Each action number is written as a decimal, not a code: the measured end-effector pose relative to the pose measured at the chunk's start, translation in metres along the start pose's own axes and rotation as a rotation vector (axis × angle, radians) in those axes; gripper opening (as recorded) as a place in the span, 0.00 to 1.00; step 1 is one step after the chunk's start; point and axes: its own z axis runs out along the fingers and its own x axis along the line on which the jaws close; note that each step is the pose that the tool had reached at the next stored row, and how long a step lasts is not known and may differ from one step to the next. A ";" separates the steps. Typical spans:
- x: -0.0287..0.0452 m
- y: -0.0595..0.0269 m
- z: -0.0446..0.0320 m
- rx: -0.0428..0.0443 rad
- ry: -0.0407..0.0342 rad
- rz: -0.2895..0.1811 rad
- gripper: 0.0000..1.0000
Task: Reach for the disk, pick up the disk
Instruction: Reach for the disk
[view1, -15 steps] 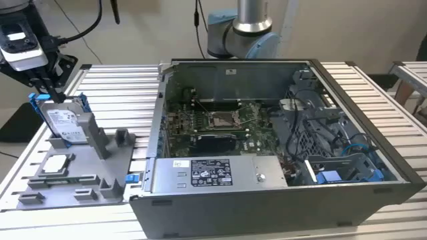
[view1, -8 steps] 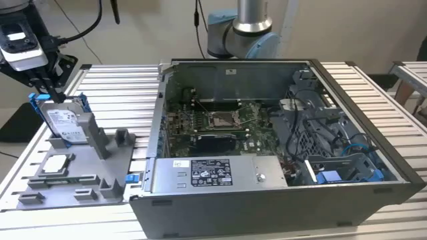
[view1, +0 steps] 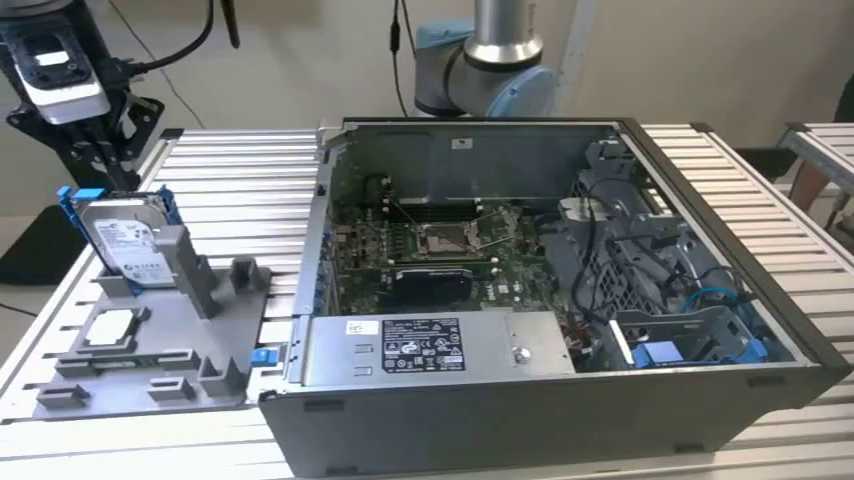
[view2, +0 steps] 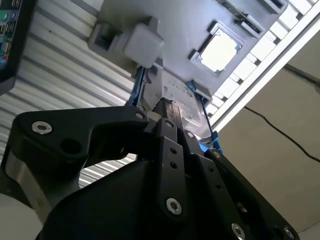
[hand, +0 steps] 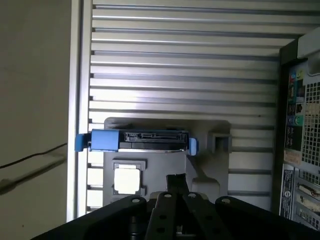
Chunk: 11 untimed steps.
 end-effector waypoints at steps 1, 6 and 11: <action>0.0000 0.0029 0.0001 0.0000 0.0000 0.000 0.00; 0.0032 0.0109 0.0004 0.0001 0.0002 0.000 0.00; 0.0145 0.0120 0.0004 0.0001 -0.0001 0.000 0.00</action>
